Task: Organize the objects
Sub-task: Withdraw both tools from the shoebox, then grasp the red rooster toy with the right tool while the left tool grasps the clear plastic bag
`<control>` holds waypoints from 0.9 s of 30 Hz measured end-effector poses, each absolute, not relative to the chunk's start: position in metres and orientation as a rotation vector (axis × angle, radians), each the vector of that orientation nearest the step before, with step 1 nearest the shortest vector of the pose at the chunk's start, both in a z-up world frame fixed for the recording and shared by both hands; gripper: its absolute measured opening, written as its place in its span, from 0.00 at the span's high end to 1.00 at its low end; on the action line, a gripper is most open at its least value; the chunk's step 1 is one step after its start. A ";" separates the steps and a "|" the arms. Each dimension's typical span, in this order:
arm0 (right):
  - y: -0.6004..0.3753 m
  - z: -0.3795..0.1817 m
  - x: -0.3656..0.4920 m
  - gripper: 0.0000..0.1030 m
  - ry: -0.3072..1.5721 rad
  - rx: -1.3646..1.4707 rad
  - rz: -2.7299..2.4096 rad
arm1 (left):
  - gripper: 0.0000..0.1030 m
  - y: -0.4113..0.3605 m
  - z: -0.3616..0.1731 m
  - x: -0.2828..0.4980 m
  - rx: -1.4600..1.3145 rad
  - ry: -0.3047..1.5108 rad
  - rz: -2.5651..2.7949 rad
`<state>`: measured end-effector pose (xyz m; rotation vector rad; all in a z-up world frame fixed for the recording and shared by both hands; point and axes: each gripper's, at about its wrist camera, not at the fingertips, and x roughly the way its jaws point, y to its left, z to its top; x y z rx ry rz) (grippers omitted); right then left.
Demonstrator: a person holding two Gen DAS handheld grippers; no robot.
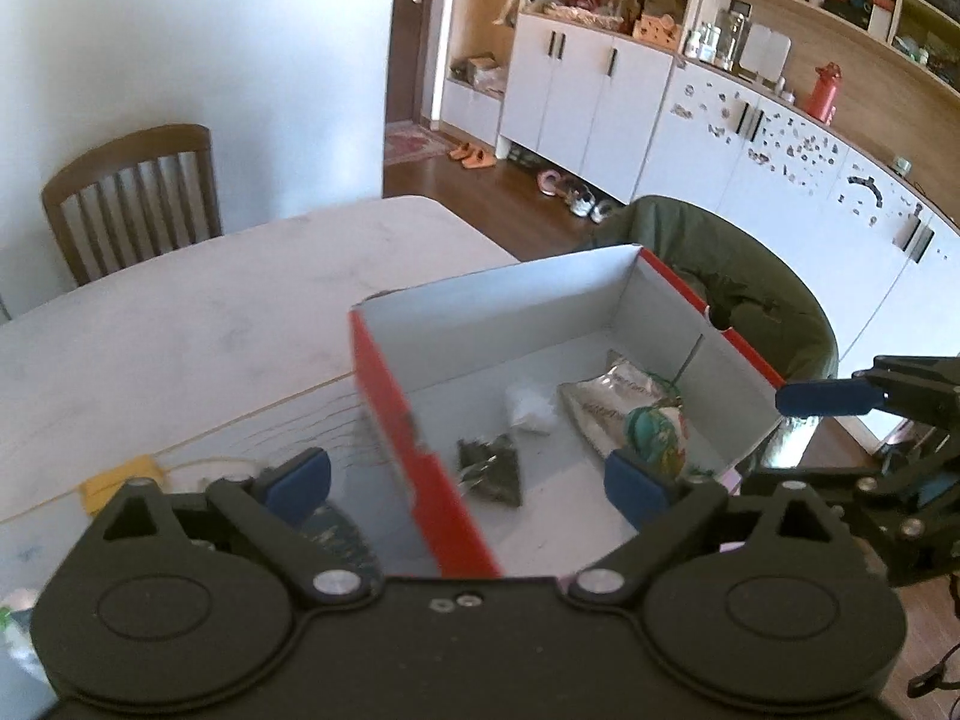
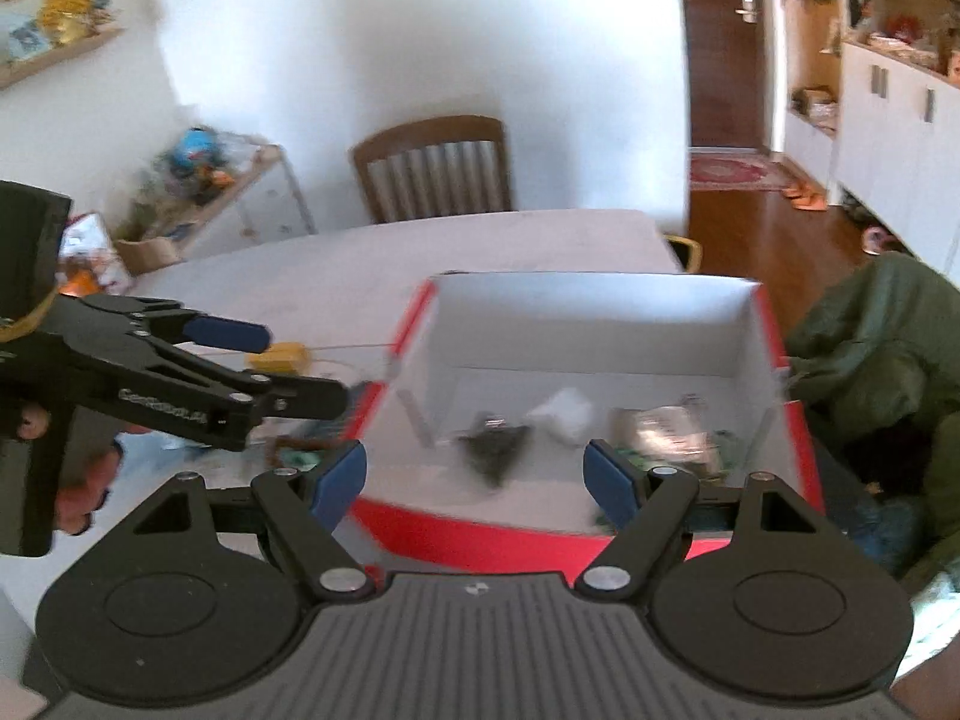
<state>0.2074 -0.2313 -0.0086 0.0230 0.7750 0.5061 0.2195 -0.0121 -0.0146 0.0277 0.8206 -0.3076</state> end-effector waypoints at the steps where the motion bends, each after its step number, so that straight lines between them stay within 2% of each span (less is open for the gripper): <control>1: -0.225 -0.009 0.203 0.23 0.773 0.020 0.516 | 0.04 -0.009 -0.015 0.216 0.028 0.816 -0.302; 2: -0.220 -0.009 0.198 0.20 0.773 0.016 0.526 | 0.02 -0.004 -0.015 0.211 0.028 0.814 -0.296; 11: -0.170 -0.024 0.171 0.20 0.794 -0.031 0.547 | 0.01 0.052 -0.021 0.184 0.024 0.802 -0.223; 27: -0.120 -0.089 0.161 0.20 0.913 -0.076 0.431 | 0.01 0.149 -0.057 0.164 0.008 0.821 -0.066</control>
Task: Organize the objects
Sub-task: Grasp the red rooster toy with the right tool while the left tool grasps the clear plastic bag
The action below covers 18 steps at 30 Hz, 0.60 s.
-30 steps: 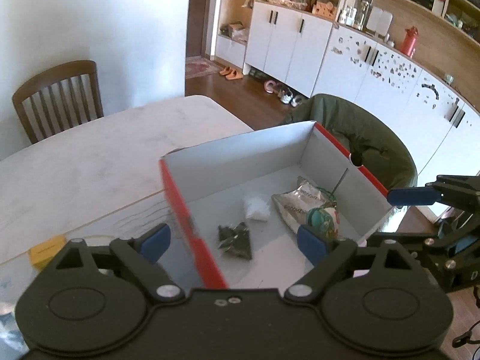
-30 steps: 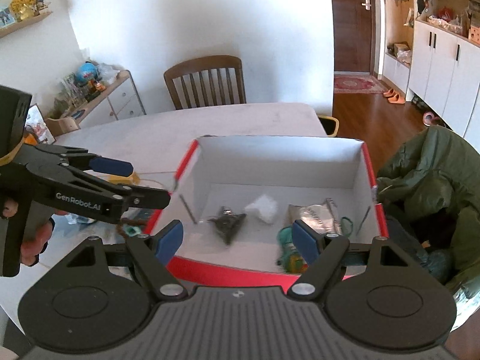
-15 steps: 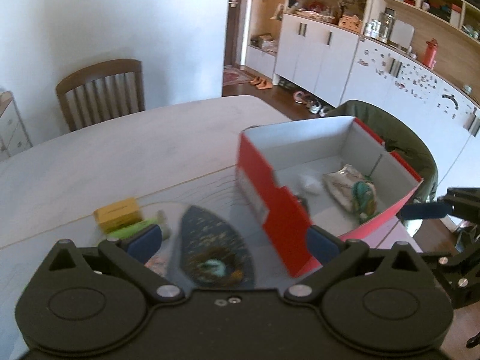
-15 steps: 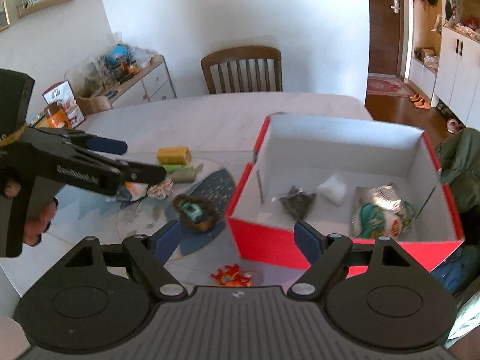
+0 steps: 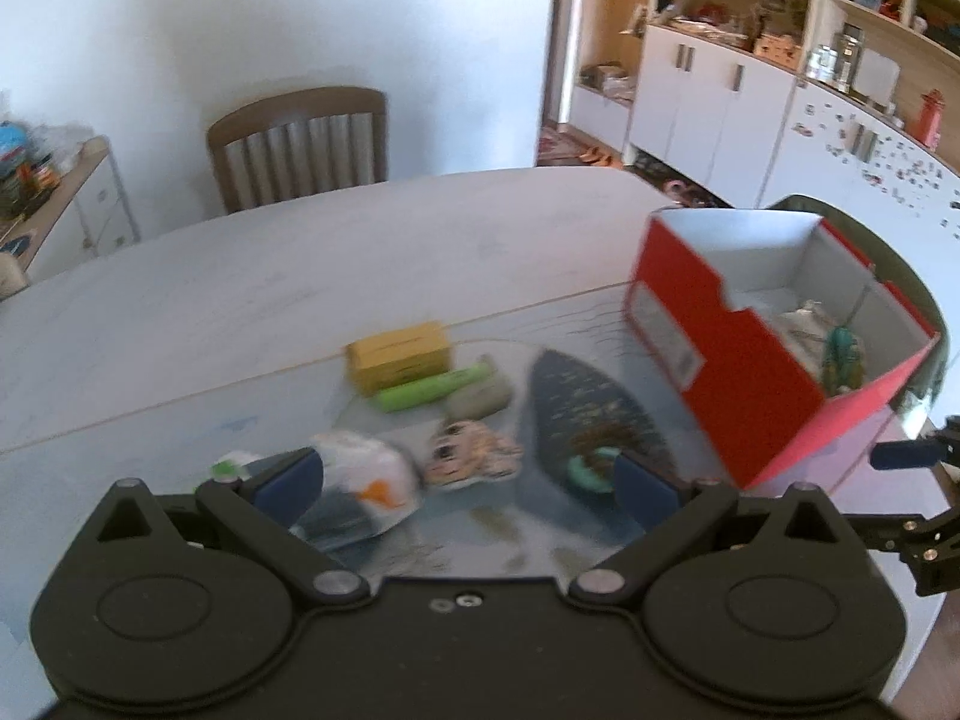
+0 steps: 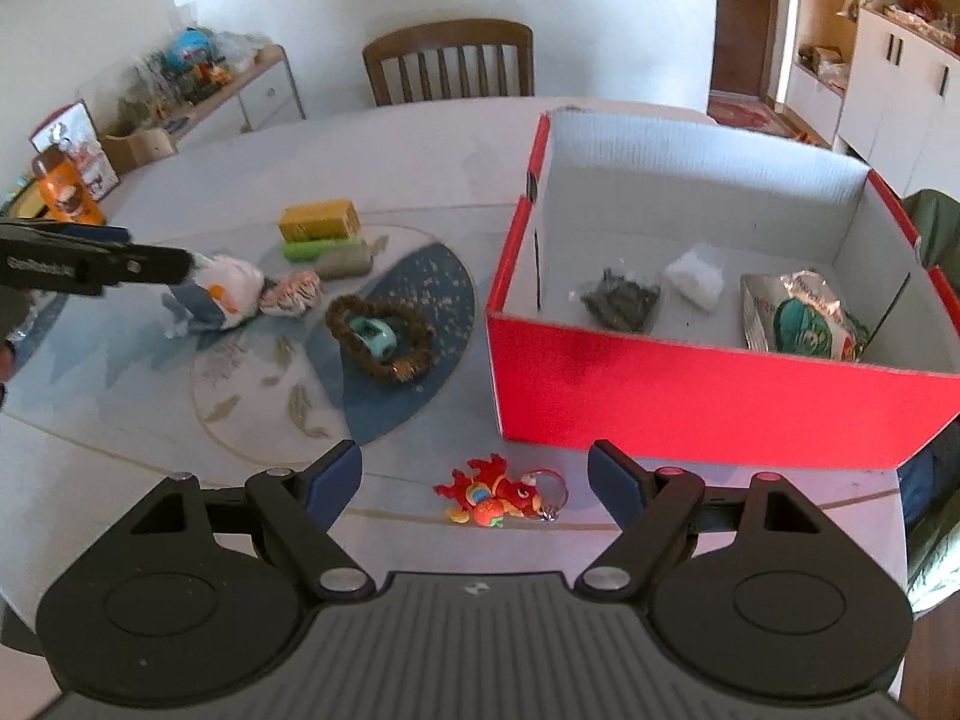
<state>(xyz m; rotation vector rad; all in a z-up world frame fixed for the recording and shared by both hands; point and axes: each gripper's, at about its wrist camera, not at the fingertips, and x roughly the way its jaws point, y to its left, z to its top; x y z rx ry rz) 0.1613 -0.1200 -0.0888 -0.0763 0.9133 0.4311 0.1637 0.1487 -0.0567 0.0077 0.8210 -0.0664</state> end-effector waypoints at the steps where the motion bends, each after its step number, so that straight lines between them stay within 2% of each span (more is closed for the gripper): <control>1: -0.119 -0.092 0.162 0.20 0.915 -0.079 0.426 | 0.01 0.156 -0.059 0.164 -0.002 0.826 -0.055; 8: -0.106 -0.115 0.166 0.20 0.948 -0.115 0.409 | 0.01 0.201 -0.075 0.175 -0.055 0.856 0.005; 18: -0.092 -0.132 0.179 0.20 0.987 -0.131 0.411 | 0.01 0.234 -0.097 0.199 0.088 0.860 -0.123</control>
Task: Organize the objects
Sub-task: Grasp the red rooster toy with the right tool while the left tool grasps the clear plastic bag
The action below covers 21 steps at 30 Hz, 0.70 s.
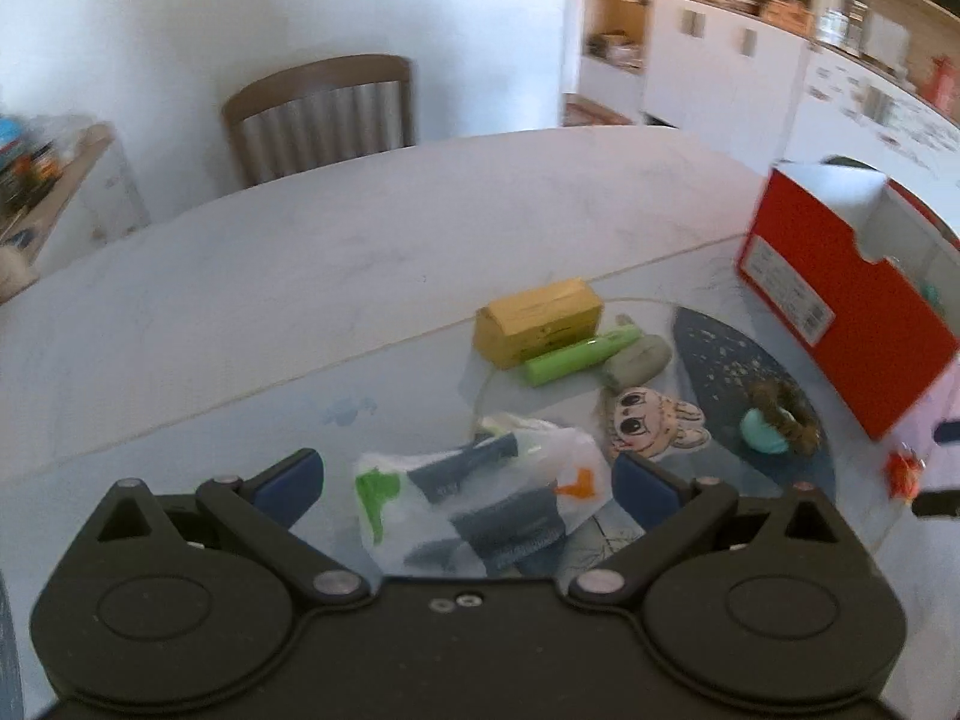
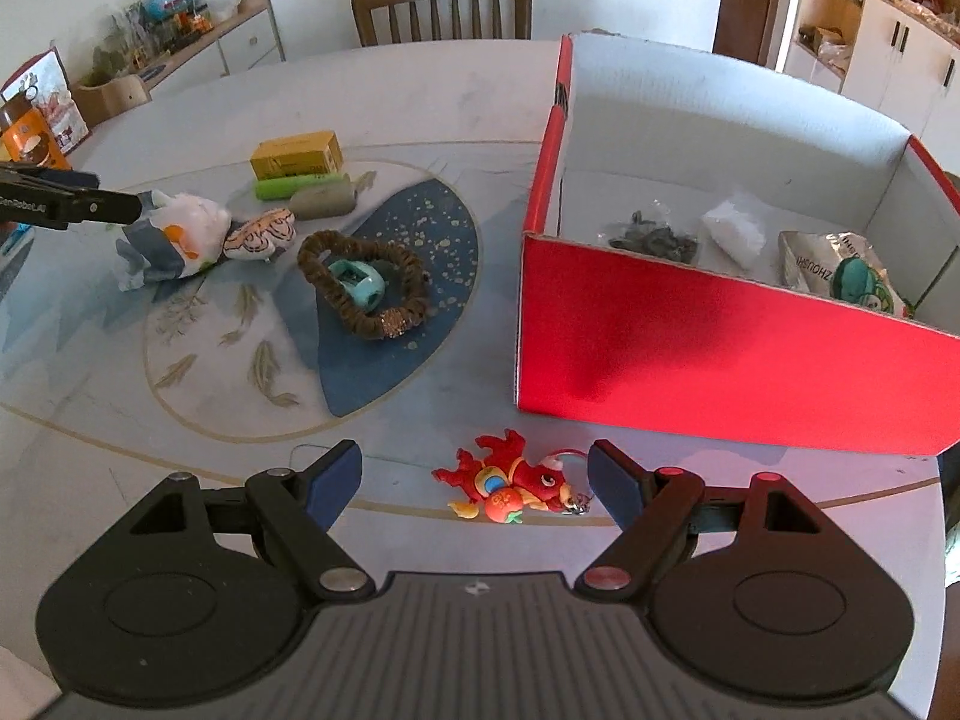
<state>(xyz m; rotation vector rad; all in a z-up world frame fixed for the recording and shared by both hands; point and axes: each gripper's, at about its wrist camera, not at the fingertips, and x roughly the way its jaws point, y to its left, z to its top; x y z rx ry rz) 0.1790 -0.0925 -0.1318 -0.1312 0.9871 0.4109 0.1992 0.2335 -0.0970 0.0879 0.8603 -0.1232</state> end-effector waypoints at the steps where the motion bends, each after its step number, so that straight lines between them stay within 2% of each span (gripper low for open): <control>1: -0.093 -0.133 0.180 0.20 0.992 -0.130 0.411 | 0.01 0.235 -0.098 0.202 0.107 0.860 -0.156; 9: -0.095 -0.140 0.186 0.20 1.018 -0.121 0.396 | 0.03 0.232 -0.118 0.224 0.301 0.888 -0.311; 21: -0.091 -0.152 0.191 0.20 1.055 -0.132 0.381 | 0.07 0.237 -0.153 0.235 0.287 0.989 -0.348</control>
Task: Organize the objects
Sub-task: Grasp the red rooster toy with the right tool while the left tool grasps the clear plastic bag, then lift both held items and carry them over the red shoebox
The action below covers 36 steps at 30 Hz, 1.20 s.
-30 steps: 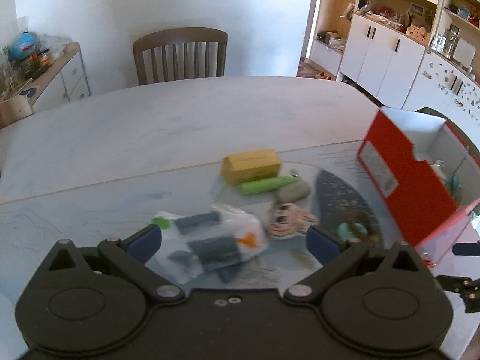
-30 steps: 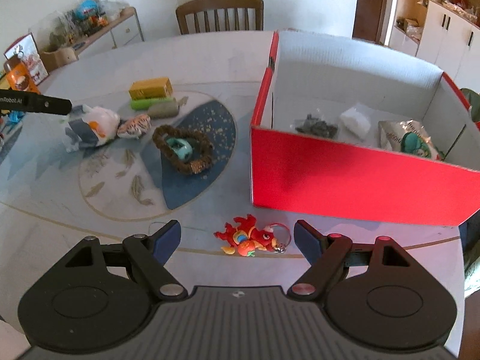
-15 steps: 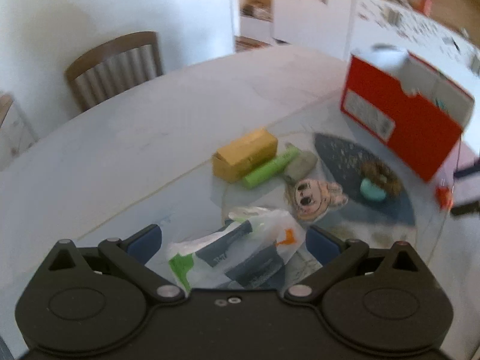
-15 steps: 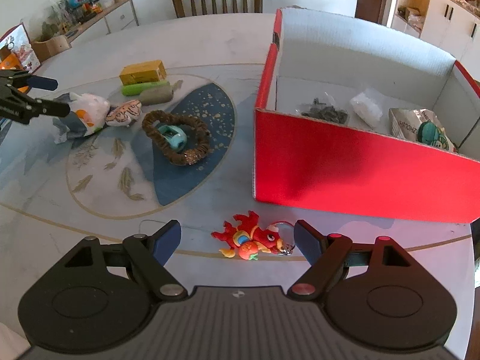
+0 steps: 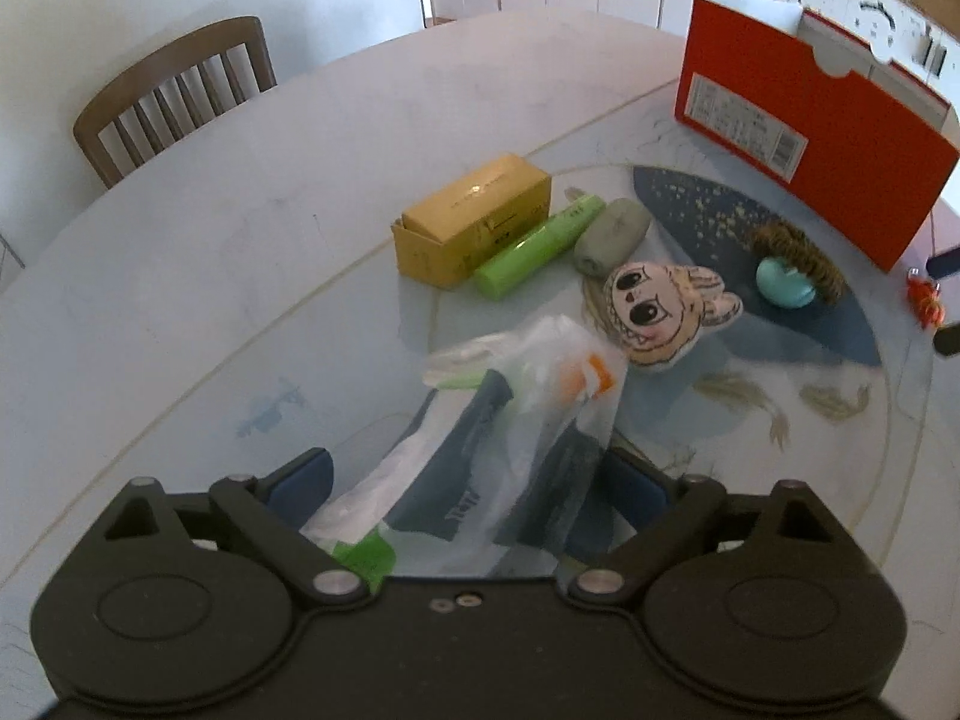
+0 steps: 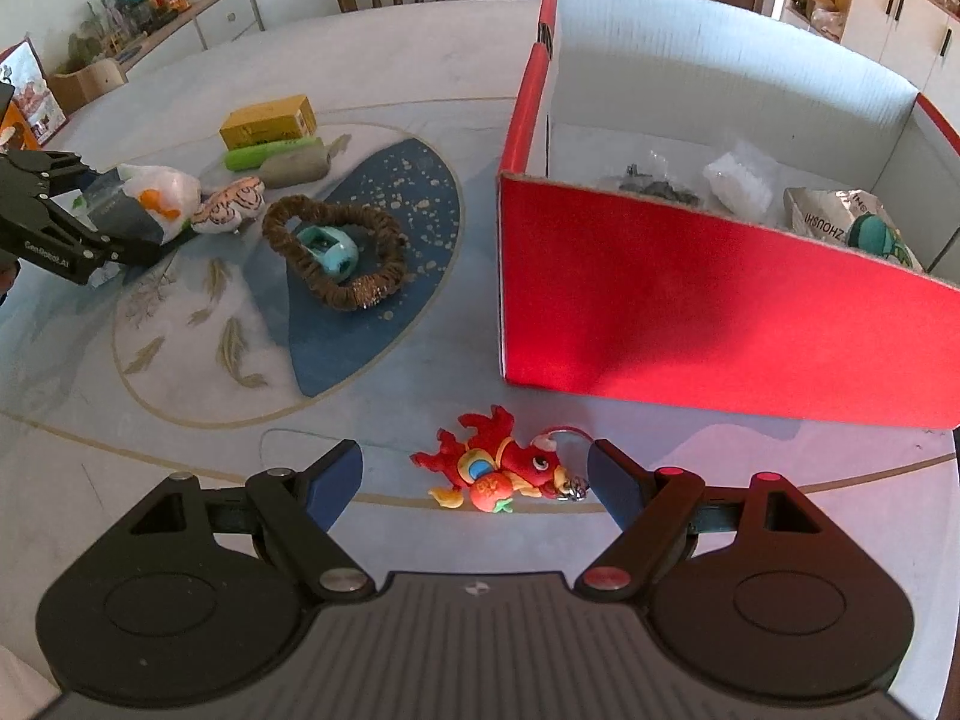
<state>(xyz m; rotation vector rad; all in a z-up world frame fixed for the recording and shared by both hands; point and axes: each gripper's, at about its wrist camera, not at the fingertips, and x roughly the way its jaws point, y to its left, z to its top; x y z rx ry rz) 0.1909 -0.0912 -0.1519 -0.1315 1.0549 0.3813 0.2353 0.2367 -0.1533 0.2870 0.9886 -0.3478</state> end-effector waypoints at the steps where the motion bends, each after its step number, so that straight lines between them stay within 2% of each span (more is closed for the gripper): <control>1: -0.091 -0.153 0.191 0.20 1.057 -0.136 0.379 | 0.08 0.238 -0.154 0.236 0.274 0.990 -0.343; 4: -0.090 -0.155 0.191 0.22 1.064 -0.140 0.376 | 0.17 0.243 -0.154 0.236 0.218 0.993 -0.337; 7: -0.088 -0.155 0.191 0.29 1.058 -0.156 0.378 | 0.27 0.246 -0.152 0.234 0.187 0.986 -0.324; 9: -0.089 -0.155 0.191 0.33 1.057 -0.158 0.374 | 0.30 0.247 -0.151 0.233 0.172 0.984 -0.312; 11: -0.090 -0.155 0.191 0.44 1.057 -0.164 0.368 | 0.33 0.247 -0.150 0.232 0.160 0.984 -0.298; 14: -0.091 -0.155 0.190 0.50 1.055 -0.168 0.367 | 0.38 0.247 -0.148 0.229 0.143 0.986 -0.279; 21: -0.090 -0.154 0.184 0.55 1.032 -0.186 0.372 | 0.52 0.242 -0.144 0.220 0.096 0.989 -0.229; 23: -0.092 -0.152 0.183 0.61 1.025 -0.181 0.374 | 0.57 0.240 -0.142 0.217 0.075 0.988 -0.215; 36: -0.106 -0.137 0.171 0.62 1.019 -0.127 0.399 | 0.71 0.230 -0.128 0.189 -0.013 0.990 -0.133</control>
